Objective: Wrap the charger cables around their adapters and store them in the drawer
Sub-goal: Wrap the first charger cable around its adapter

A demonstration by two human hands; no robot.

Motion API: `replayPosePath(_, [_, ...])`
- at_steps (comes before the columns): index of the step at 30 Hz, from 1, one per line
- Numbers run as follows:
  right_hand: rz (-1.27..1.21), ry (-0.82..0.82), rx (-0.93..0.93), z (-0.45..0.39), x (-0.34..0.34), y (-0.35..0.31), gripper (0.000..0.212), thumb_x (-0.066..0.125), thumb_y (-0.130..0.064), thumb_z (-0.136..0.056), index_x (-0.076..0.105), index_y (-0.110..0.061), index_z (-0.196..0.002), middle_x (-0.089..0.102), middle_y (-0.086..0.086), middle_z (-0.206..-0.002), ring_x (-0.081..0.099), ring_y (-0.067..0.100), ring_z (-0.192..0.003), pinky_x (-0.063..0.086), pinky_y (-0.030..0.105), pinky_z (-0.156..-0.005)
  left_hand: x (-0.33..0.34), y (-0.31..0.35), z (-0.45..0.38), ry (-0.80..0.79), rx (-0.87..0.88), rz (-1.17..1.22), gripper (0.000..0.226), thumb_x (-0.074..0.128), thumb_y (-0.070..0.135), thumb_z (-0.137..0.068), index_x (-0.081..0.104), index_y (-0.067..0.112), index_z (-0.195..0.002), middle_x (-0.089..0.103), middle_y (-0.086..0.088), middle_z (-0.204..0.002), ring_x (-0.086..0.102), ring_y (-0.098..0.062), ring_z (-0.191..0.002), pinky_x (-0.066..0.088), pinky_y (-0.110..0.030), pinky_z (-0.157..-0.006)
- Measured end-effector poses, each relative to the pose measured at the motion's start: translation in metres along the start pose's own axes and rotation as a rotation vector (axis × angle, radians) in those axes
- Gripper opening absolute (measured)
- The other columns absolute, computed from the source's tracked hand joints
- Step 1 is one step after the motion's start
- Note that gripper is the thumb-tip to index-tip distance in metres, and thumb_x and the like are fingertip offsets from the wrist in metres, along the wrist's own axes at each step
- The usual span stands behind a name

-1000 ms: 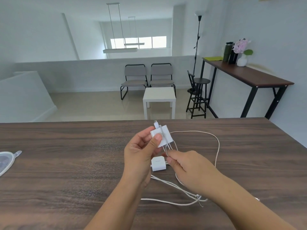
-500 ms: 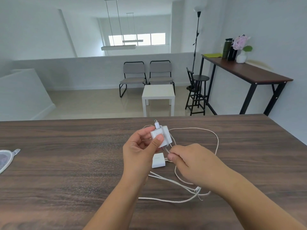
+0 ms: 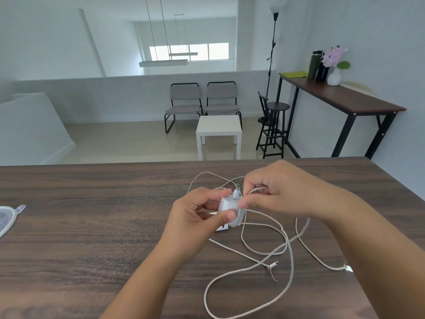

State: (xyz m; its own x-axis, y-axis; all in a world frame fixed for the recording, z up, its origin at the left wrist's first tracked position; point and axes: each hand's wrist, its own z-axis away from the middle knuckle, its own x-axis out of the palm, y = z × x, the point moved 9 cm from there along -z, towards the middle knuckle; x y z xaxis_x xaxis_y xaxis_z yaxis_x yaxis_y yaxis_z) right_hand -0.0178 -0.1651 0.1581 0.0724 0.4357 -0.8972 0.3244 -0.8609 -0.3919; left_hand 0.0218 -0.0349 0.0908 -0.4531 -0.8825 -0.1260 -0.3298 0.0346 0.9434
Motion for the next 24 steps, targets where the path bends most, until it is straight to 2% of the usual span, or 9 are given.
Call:
replayPosePath(4, [-0.161,0.047,0.0,-0.006,-0.007,0.004,0.032,0.077,-0.047,-0.07,0.058,-0.023,-0.063,0.046,-0.011,-0.05,0.039,0.007,-0.052,0.034,0.027,-0.052,0.007,0.011,0.005,-0.139,0.036,-0.047,0.035,0.082,0.008,-0.07,0.077,0.024,-0.101,0.071,0.009,-0.086,0.067,-0.002,-0.077,0.051,-0.016,-0.066])
replayPosePath(8, [-0.511,0.023,-0.023,-0.015,0.001,0.008,0.029,0.081,-0.036,-0.069,0.061,-0.018,-0.061,0.038,-0.01,-0.05,0.031,0.009,-0.05,0.027,0.02,-0.05,-0.001,0.016,0.007,-0.168,0.037,0.081,0.037,0.084,0.007,-0.069,0.076,0.017,-0.105,0.073,-0.003,-0.089,0.068,-0.01,-0.079,0.054,-0.021,-0.069])
replayPosePath(11, [-0.795,0.028,-0.019,-0.019,0.02,0.022,0.035,0.081,-0.047,-0.063,0.063,-0.017,-0.061,0.037,0.003,-0.053,0.029,0.008,-0.049,0.024,0.018,-0.046,0.001,0.012,0.006,-0.213,0.008,0.169,0.042,0.083,0.014,-0.066,0.075,0.019,-0.106,0.075,-0.006,-0.092,0.069,-0.017,-0.084,0.056,-0.029,-0.07])
replayPosePath(14, [-1.037,0.02,0.048,-0.015,0.045,0.039,0.04,0.082,-0.057,-0.056,0.065,-0.021,-0.059,0.039,-0.007,-0.049,0.026,0.006,-0.045,0.02,0.019,-0.043,0.007,0.006,0.008,-0.247,-0.022,0.22,0.049,0.084,0.016,-0.063,0.073,0.023,-0.11,0.075,-0.007,-0.093,0.067,-0.019,-0.084,0.056,-0.029,-0.069])
replayPosePath(17, [-1.066,0.07,0.063,-0.014,0.054,0.046,0.04,0.084,-0.056,-0.053,0.065,-0.021,-0.058,0.041,-0.007,-0.05,0.027,0.006,-0.045,0.02,0.019,-0.044,0.01,0.005,0.008,-0.29,-0.04,0.241,0.05,0.089,0.024,-0.063,0.072,0.022,-0.109,0.075,-0.005,-0.092,0.067,-0.016,-0.083,0.055,-0.028,-0.07])
replayPosePath(19, [-1.074,0.094,0.054,-0.016,0.054,0.048,0.038,0.085,-0.054,-0.054,0.065,-0.021,-0.058,0.041,-0.005,-0.051,0.027,0.006,-0.045,0.022,0.018,-0.044,0.008,0.004,0.006,-0.303,-0.049,0.214,0.048,0.089,0.02,-0.063,0.072,0.021,-0.108,0.075,-0.005,-0.092,0.067,-0.017,-0.083,0.056,-0.029,-0.072])
replayPosePath(22, [-1.038,0.11,0.046,-0.015,0.055,0.049,0.034,0.085,-0.046,-0.057,0.065,-0.019,-0.059,0.038,-0.002,-0.053,0.03,0.004,-0.046,0.027,0.013,-0.045,0.006,-0.006,0.004,-0.32,-0.088,0.097,0.048,0.086,0.017,-0.063,0.071,0.022,-0.108,0.073,-0.011,-0.094,0.066,-0.02,-0.084,0.057,-0.04,-0.078])
replayPosePath(24, [-0.995,0.126,0.07,-0.014,0.057,0.053,0.026,0.084,-0.031,-0.062,0.063,-0.016,-0.06,0.036,-0.005,-0.051,0.03,0.002,-0.045,0.029,0.01,-0.046,0.003,-0.016,0.004,-0.322,-0.12,0.058,0.051,0.087,0.019,-0.062,0.072,0.023,-0.11,0.07,-0.02,-0.097,0.065,-0.021,-0.085,0.055,-0.047,-0.083])
